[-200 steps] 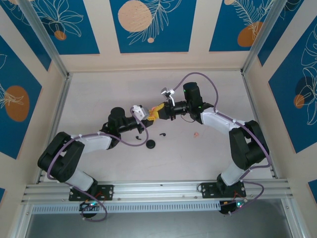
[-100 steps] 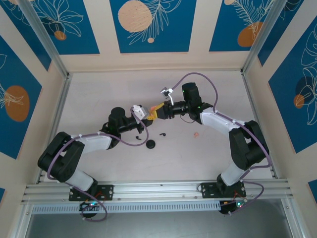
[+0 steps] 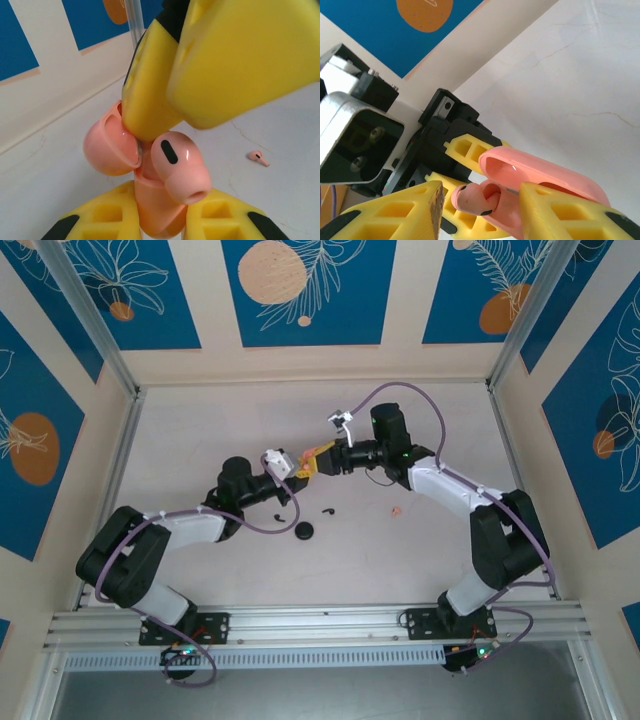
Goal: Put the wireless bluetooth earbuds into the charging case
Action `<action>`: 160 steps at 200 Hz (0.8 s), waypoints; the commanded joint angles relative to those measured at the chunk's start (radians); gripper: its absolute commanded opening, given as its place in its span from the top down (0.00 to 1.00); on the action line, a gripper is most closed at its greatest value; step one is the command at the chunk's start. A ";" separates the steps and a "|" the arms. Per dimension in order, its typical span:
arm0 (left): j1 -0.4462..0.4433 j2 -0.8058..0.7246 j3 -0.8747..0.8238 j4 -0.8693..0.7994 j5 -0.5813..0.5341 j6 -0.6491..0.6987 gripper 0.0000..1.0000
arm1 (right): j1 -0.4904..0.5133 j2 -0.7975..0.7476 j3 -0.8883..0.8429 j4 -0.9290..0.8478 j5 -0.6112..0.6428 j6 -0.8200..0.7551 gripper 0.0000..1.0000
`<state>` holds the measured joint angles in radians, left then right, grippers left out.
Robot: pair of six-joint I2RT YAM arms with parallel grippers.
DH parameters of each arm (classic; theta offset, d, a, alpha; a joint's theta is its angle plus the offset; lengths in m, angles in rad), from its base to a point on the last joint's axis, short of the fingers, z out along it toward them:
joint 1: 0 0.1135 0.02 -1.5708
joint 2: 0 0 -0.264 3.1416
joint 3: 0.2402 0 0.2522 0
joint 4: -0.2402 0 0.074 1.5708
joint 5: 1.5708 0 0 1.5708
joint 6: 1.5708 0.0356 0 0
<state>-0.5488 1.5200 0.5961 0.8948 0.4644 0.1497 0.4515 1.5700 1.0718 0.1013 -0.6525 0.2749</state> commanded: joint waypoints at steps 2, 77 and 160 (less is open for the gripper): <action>-0.016 0.012 -0.012 0.092 -0.024 -0.030 0.88 | -0.007 -0.060 0.062 -0.095 0.080 0.057 0.56; -0.017 0.019 -0.017 0.090 -0.090 -0.048 0.88 | 0.042 -0.106 0.220 -0.481 0.280 0.409 0.57; -0.017 0.016 -0.017 0.065 -0.121 -0.051 0.88 | 0.148 -0.052 0.319 -0.647 0.360 0.584 0.61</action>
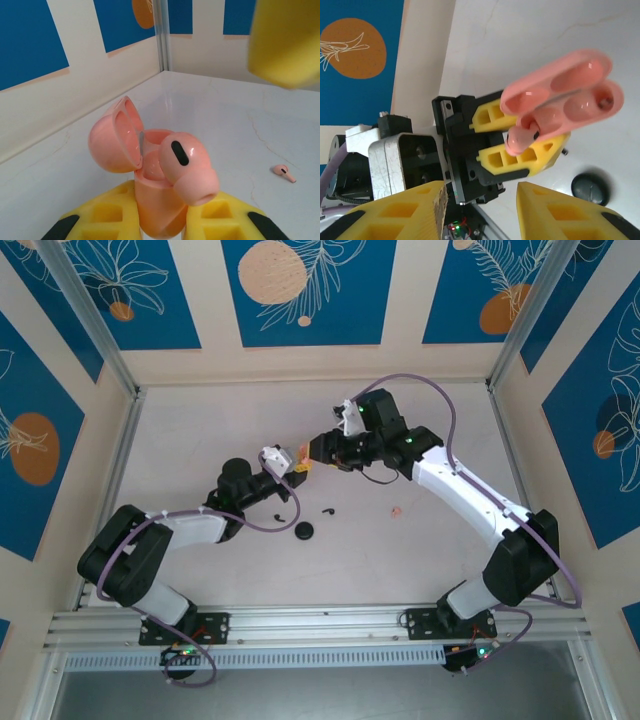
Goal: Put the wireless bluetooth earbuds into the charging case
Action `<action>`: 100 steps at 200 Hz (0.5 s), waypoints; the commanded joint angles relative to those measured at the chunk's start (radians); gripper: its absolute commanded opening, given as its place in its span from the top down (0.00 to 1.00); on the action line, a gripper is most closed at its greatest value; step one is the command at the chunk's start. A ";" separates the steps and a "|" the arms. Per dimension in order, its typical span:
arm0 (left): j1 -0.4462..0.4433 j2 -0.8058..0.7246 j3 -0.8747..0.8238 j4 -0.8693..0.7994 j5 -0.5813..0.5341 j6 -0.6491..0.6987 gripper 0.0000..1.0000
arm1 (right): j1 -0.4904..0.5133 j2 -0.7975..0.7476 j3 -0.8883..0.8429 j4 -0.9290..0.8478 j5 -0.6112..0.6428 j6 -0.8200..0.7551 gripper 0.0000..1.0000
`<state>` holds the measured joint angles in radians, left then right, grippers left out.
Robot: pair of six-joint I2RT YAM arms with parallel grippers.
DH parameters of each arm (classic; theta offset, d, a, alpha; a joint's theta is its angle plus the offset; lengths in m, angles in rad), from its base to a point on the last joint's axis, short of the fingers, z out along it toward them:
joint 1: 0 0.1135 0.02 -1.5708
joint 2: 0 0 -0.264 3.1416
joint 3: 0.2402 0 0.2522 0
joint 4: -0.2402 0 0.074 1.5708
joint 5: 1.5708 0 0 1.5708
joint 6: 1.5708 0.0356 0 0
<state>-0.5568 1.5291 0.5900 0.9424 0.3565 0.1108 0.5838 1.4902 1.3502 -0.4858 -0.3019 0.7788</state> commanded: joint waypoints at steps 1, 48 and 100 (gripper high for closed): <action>-0.009 0.006 -0.011 0.018 -0.012 -0.012 0.88 | 0.016 0.030 0.042 -0.061 0.009 0.082 0.61; -0.009 -0.004 -0.013 0.014 -0.011 -0.016 0.88 | 0.033 0.088 0.102 -0.088 0.026 0.060 0.63; -0.009 -0.005 -0.007 0.006 -0.009 -0.018 0.88 | 0.034 0.132 0.138 -0.109 0.037 0.037 0.66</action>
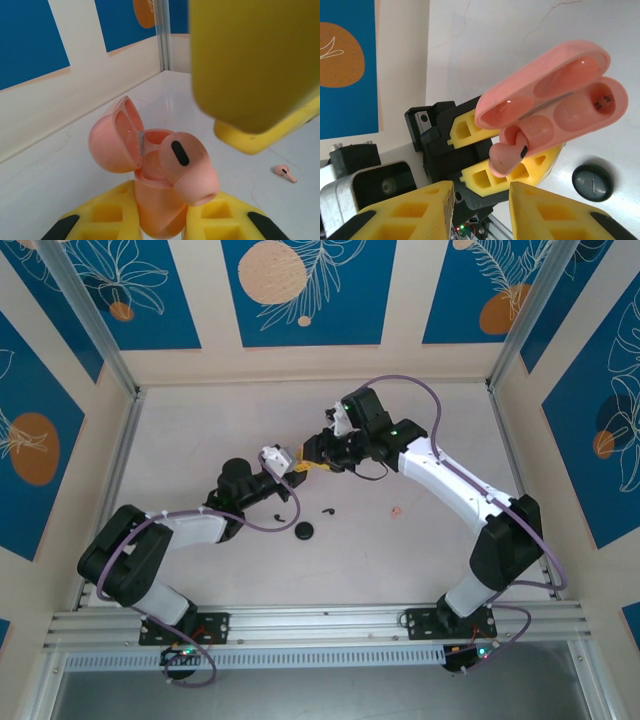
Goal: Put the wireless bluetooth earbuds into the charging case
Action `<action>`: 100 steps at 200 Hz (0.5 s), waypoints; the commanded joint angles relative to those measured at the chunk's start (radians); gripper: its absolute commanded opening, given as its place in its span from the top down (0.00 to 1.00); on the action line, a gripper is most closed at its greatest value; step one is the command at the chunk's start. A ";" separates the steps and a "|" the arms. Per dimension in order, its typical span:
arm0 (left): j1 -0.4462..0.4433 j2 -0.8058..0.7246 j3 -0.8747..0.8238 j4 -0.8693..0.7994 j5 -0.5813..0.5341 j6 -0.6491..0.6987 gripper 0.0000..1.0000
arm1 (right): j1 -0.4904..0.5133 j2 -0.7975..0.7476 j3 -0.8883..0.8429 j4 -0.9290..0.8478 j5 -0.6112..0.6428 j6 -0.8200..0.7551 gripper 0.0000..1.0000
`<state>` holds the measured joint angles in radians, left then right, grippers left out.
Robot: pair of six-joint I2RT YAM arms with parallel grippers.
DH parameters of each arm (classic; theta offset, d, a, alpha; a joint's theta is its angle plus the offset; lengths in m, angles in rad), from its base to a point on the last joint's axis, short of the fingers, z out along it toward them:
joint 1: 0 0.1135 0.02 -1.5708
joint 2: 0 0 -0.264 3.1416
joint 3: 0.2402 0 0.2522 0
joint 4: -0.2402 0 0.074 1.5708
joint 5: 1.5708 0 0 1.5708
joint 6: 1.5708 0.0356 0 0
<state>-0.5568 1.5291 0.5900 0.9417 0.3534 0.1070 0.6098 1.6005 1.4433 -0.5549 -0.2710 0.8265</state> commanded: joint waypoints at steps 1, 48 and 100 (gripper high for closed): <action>-0.009 -0.005 -0.008 0.006 -0.005 -0.014 0.88 | 0.008 0.023 0.045 -0.041 0.006 -0.011 0.66; -0.009 -0.010 -0.010 0.001 -0.007 -0.015 0.88 | 0.010 0.047 0.059 -0.054 0.012 -0.024 0.70; -0.009 -0.022 -0.012 -0.010 -0.004 -0.017 0.88 | 0.013 0.072 0.087 -0.095 0.031 -0.054 0.71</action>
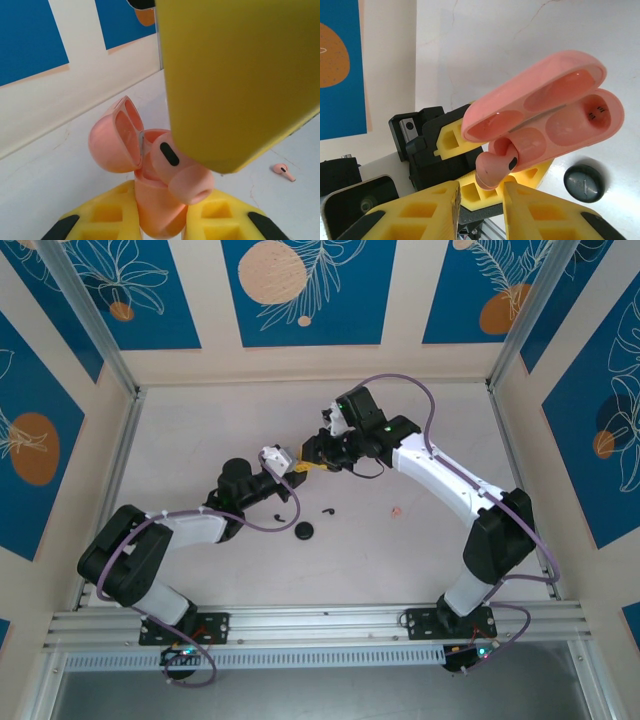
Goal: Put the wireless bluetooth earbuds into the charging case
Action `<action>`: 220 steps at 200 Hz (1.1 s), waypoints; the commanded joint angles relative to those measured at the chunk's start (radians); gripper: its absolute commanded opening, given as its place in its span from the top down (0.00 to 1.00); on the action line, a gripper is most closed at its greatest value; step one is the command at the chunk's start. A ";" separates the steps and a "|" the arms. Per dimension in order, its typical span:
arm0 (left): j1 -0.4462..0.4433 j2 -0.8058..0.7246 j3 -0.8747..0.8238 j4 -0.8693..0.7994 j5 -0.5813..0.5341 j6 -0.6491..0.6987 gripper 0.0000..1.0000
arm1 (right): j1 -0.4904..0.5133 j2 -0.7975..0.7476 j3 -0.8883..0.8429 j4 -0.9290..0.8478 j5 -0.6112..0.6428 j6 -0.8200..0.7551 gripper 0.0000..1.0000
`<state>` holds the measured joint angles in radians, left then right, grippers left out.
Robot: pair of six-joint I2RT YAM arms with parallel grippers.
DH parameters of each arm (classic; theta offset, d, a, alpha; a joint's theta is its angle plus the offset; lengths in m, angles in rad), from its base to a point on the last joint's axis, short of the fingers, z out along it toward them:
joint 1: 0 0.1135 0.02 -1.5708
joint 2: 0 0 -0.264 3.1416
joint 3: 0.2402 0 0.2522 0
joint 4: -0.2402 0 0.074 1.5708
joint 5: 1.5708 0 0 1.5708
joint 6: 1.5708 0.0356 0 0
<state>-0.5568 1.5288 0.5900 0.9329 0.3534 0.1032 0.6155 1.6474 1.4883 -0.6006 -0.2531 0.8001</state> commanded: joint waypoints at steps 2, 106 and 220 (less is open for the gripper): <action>-0.008 -0.023 -0.013 -0.002 -0.004 -0.013 0.88 | 0.007 0.027 0.044 -0.051 0.014 -0.028 0.71; -0.009 -0.039 -0.008 -0.037 0.027 -0.018 0.88 | 0.007 0.050 0.087 -0.141 0.051 -0.148 0.77; -0.009 -0.037 0.017 -0.059 0.152 -0.055 0.88 | -0.036 0.034 0.095 -0.181 0.007 -0.300 0.77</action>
<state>-0.5571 1.5135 0.5892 0.8505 0.4358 0.0719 0.5945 1.6859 1.5539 -0.7418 -0.2245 0.5484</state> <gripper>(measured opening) 0.182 0.227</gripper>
